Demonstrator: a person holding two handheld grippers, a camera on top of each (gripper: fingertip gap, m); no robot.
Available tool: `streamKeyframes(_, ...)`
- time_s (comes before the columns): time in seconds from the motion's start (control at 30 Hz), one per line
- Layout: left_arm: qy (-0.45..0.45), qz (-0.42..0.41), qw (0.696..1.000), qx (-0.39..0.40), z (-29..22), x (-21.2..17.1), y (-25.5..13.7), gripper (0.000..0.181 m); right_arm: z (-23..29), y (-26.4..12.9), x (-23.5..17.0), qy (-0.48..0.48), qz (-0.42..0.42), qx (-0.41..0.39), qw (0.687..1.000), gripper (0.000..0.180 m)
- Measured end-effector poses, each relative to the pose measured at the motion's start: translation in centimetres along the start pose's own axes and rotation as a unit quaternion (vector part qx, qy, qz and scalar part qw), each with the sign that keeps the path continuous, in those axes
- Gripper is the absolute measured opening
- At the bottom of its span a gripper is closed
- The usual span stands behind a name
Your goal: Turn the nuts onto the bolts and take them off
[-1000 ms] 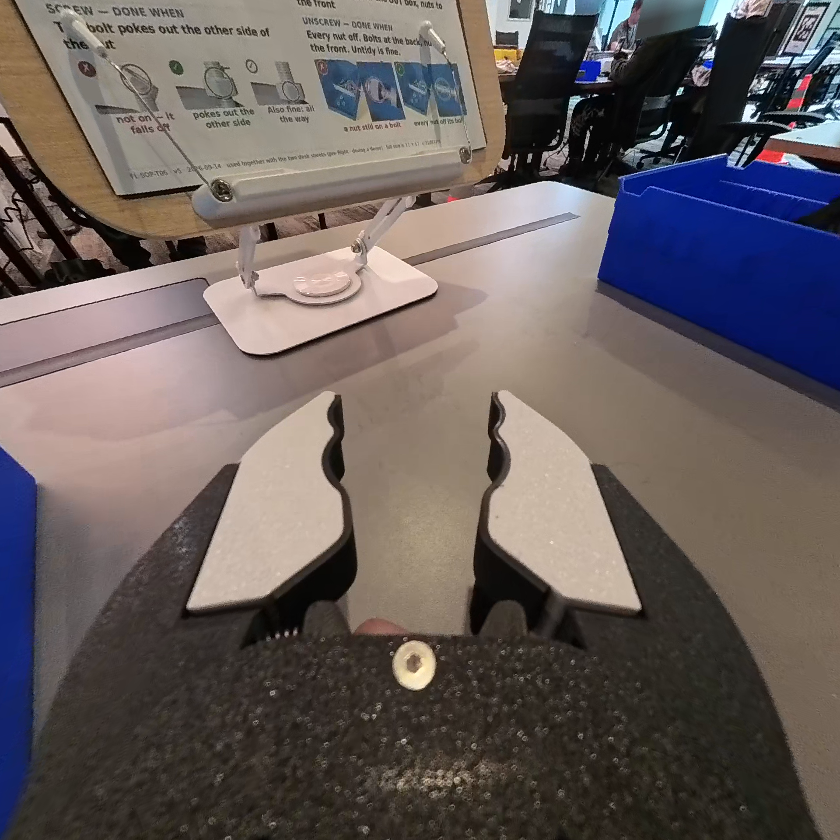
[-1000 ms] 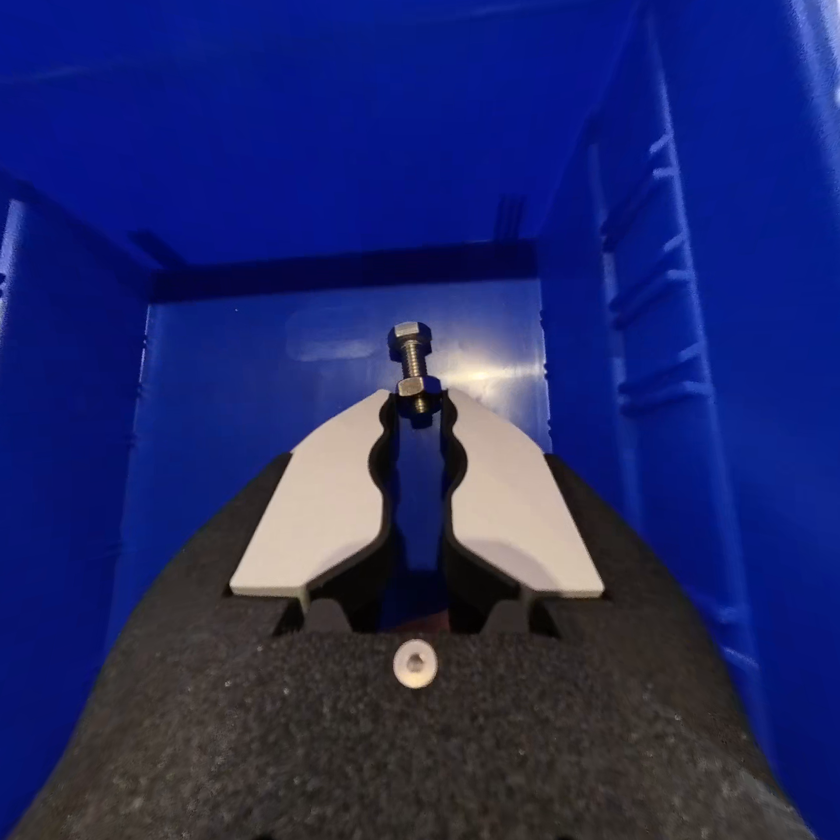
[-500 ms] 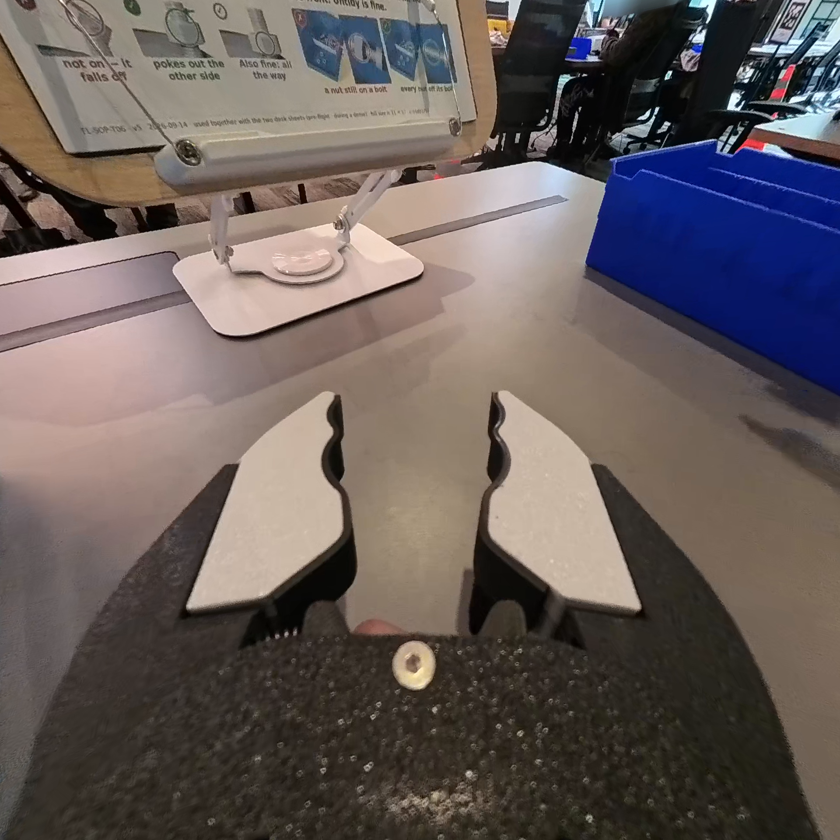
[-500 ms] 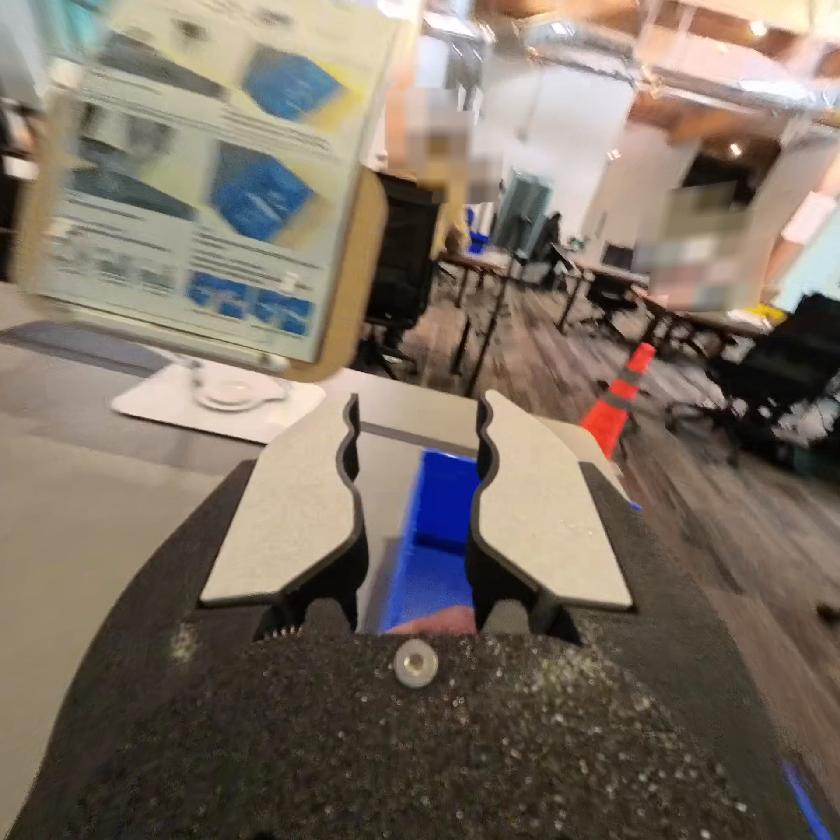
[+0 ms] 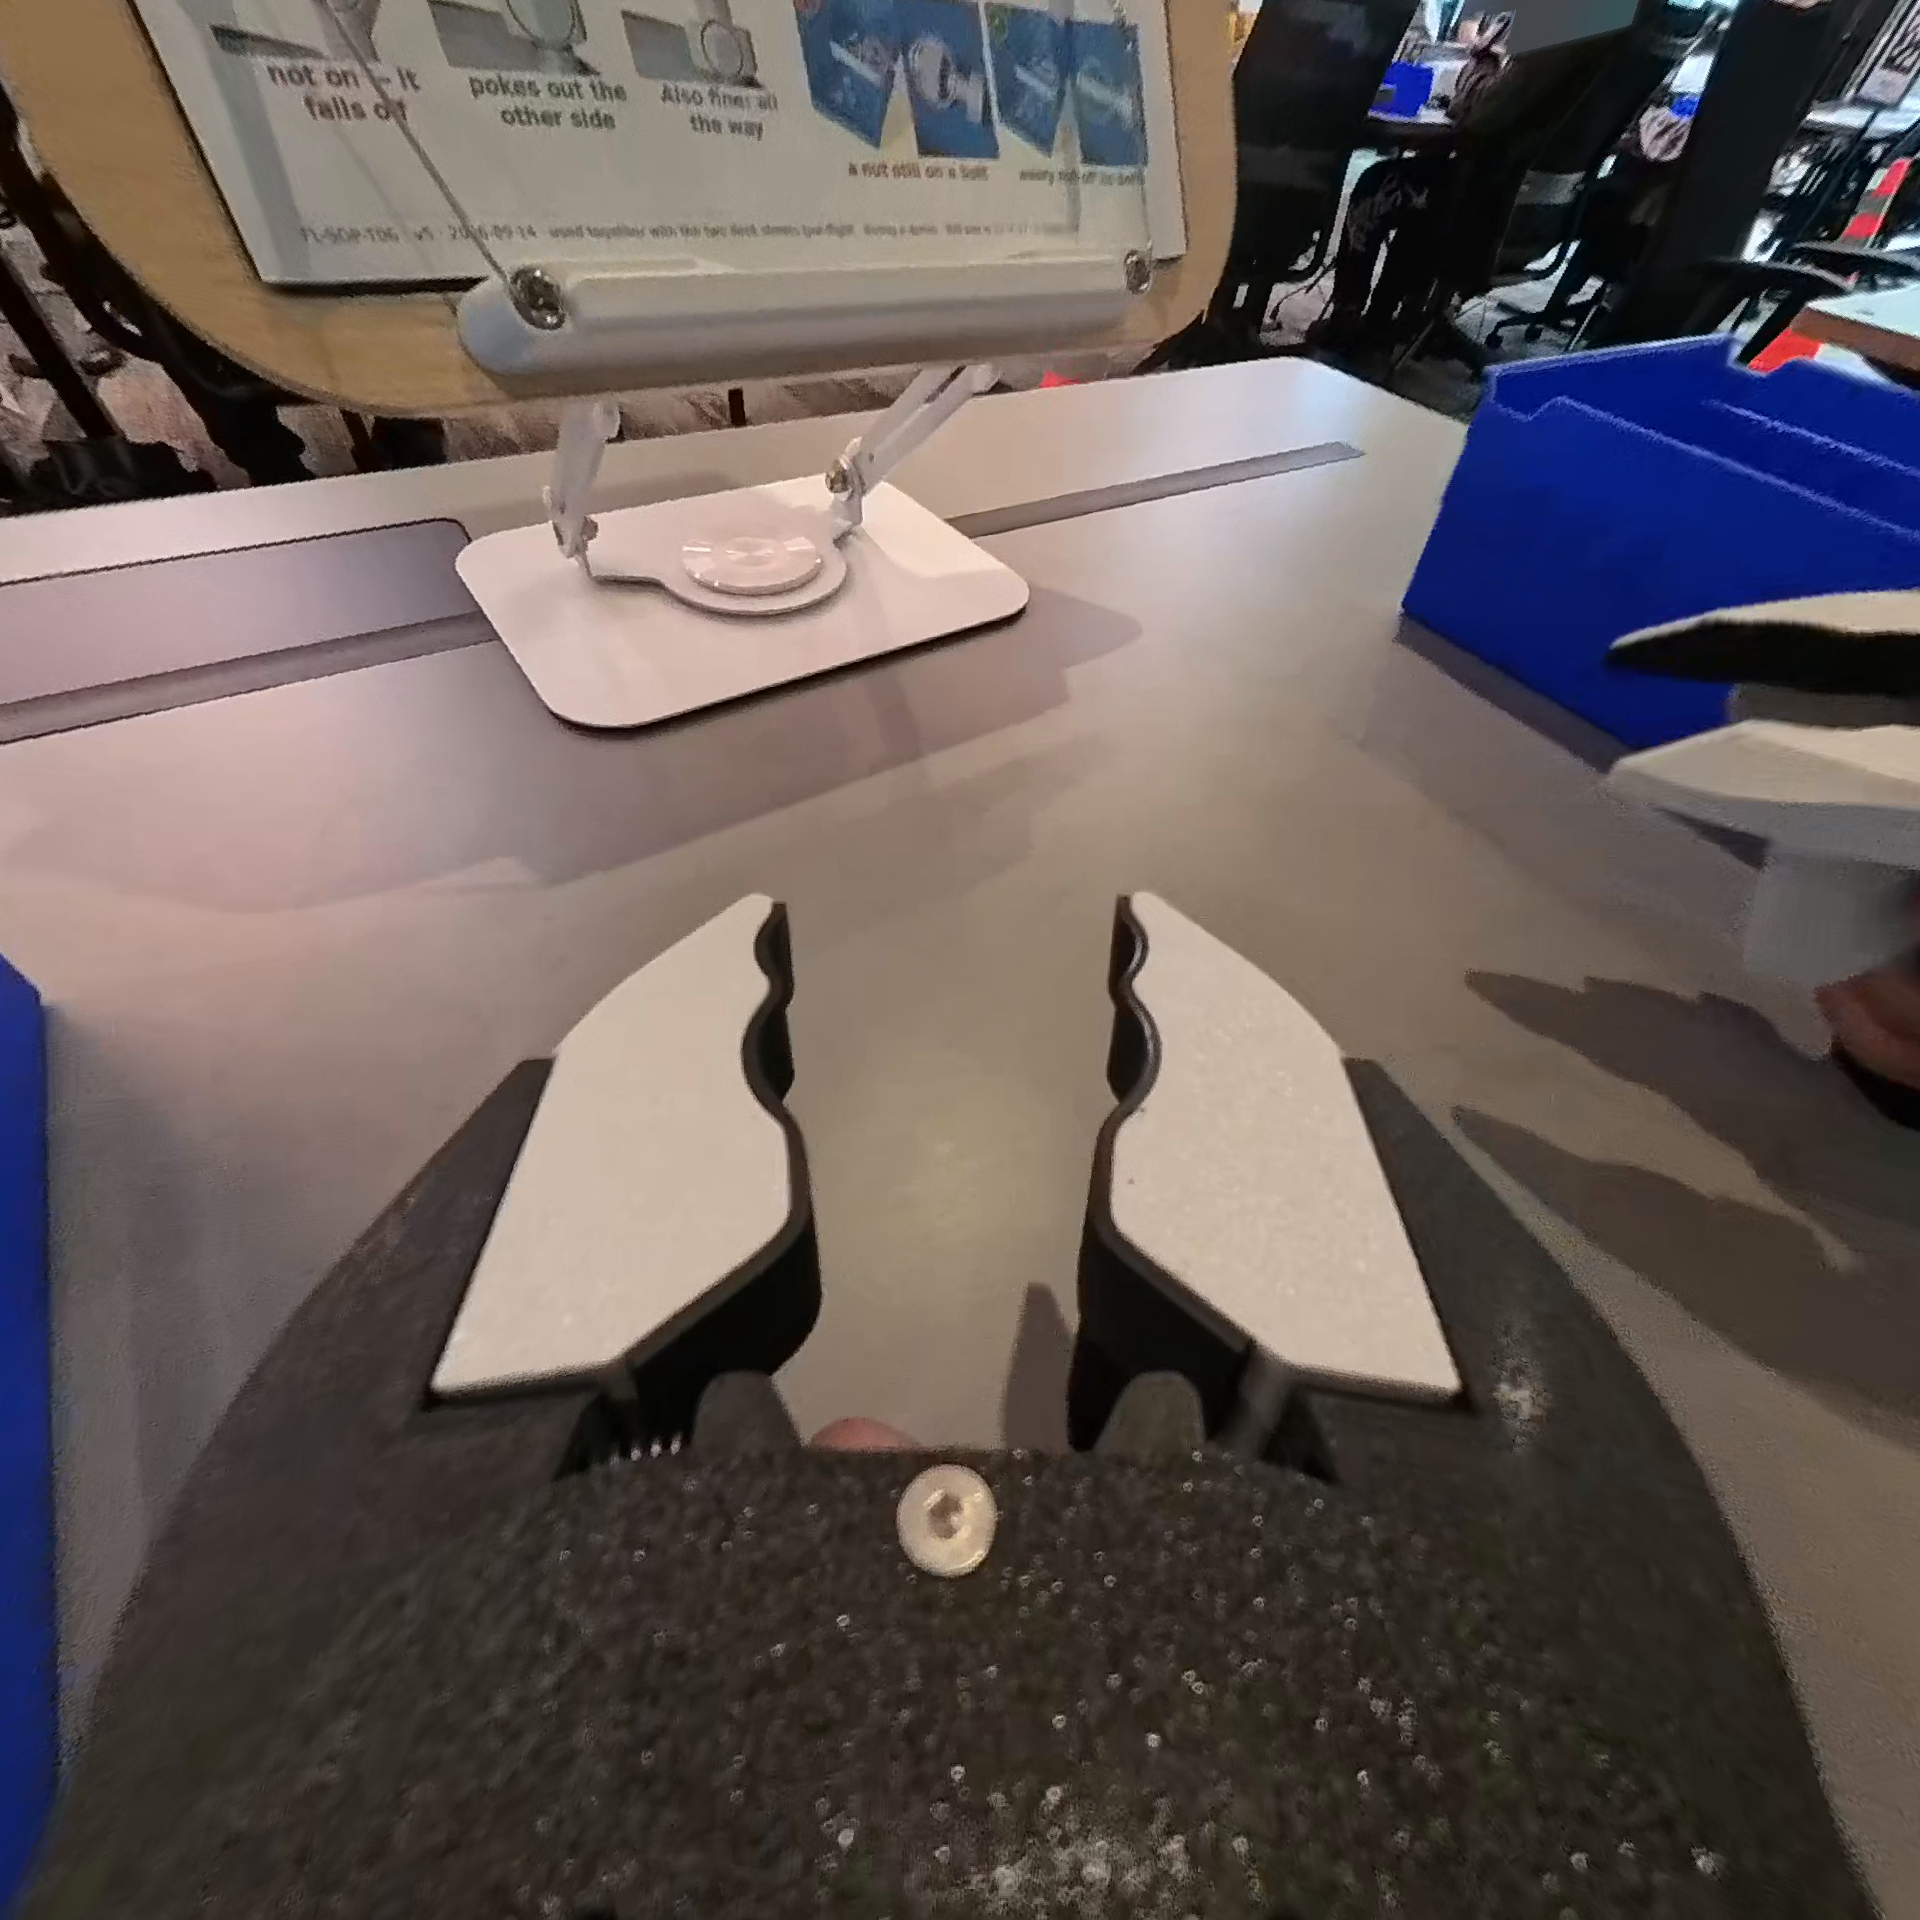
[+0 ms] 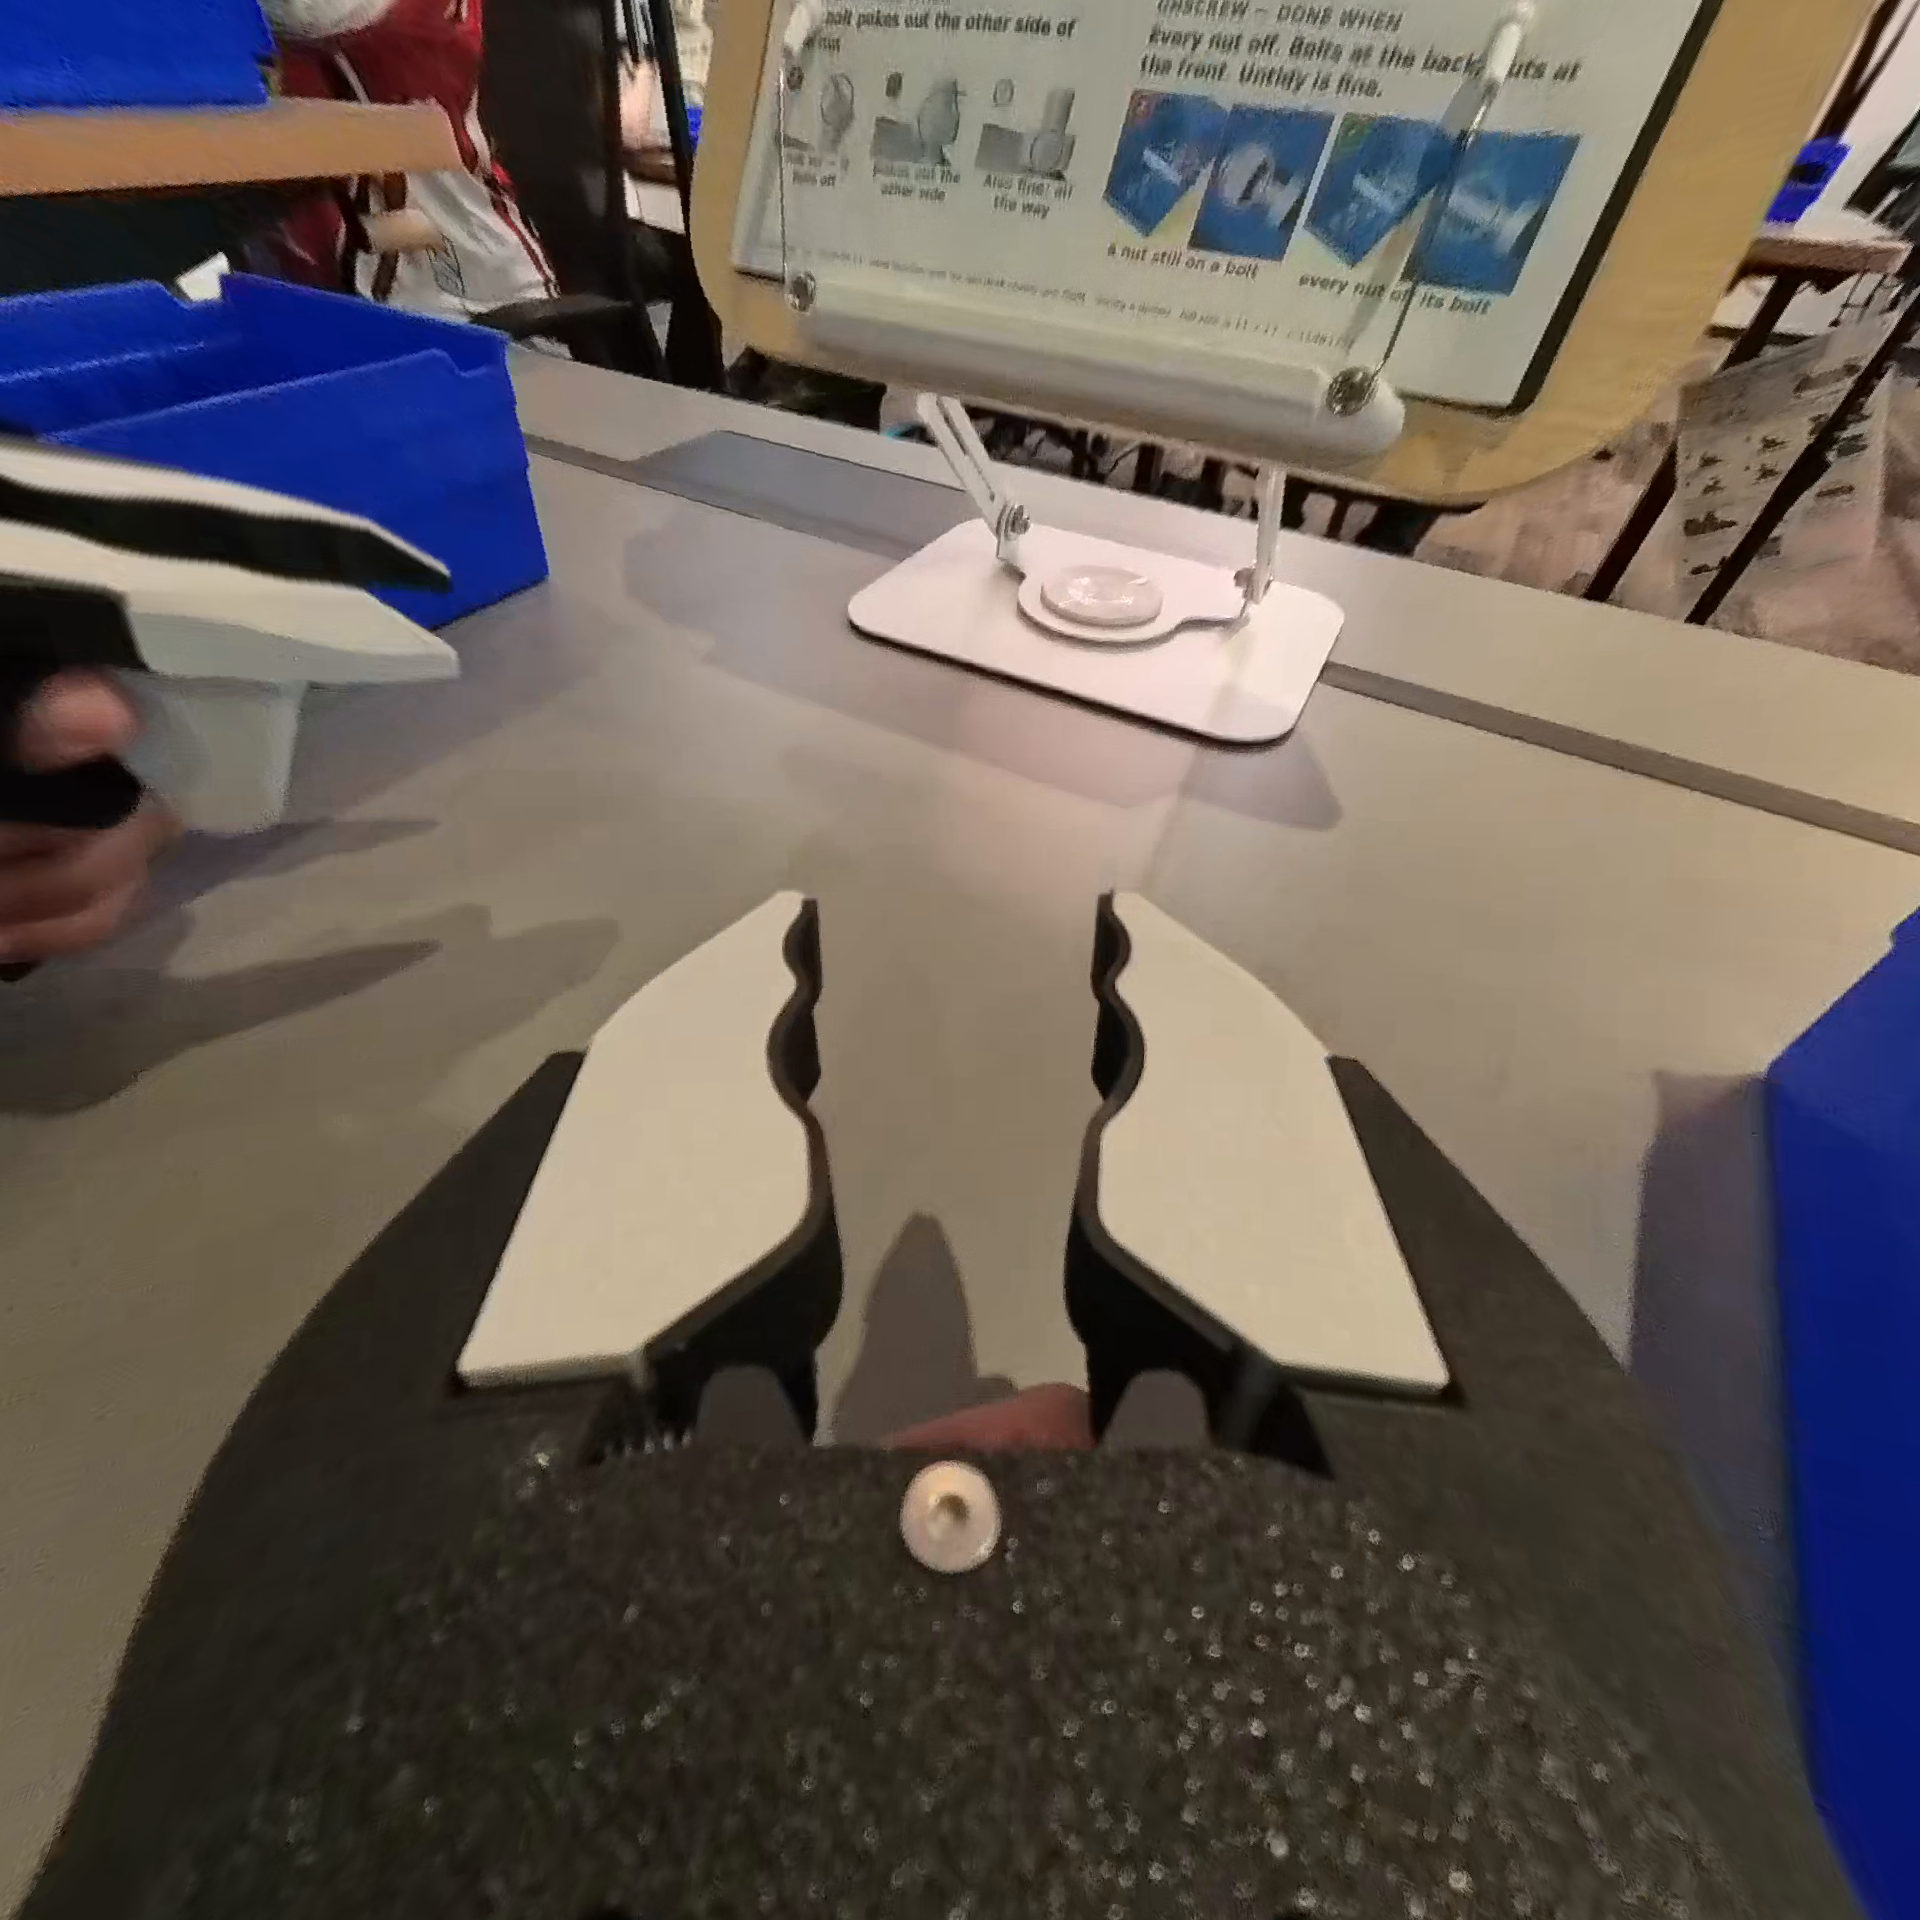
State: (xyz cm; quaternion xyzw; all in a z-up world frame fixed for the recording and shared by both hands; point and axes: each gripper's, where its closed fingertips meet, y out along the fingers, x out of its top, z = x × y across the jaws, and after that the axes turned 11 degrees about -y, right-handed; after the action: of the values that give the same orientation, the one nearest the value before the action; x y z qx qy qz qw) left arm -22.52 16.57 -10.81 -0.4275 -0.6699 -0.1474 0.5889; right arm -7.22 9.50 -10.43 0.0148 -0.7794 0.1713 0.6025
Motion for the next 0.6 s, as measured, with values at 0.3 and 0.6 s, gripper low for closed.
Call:
streamKeyframes(0.3, -0.012, 0.043, 0.999, -0.005, 0.3, -1.6, 0.9, 0.058, 0.4, 0.1, -0.6, 0.003, 0.009, 0.015, 1.000, 0.048)
streamKeyframes(0.6, 0.024, 0.119, 0.984, -0.129, -4.0, 5.0, -11.2, 0.060, 0.0, 0.1, -0.8, 0.056, 0.007, 0.041, 0.998, 0.044)
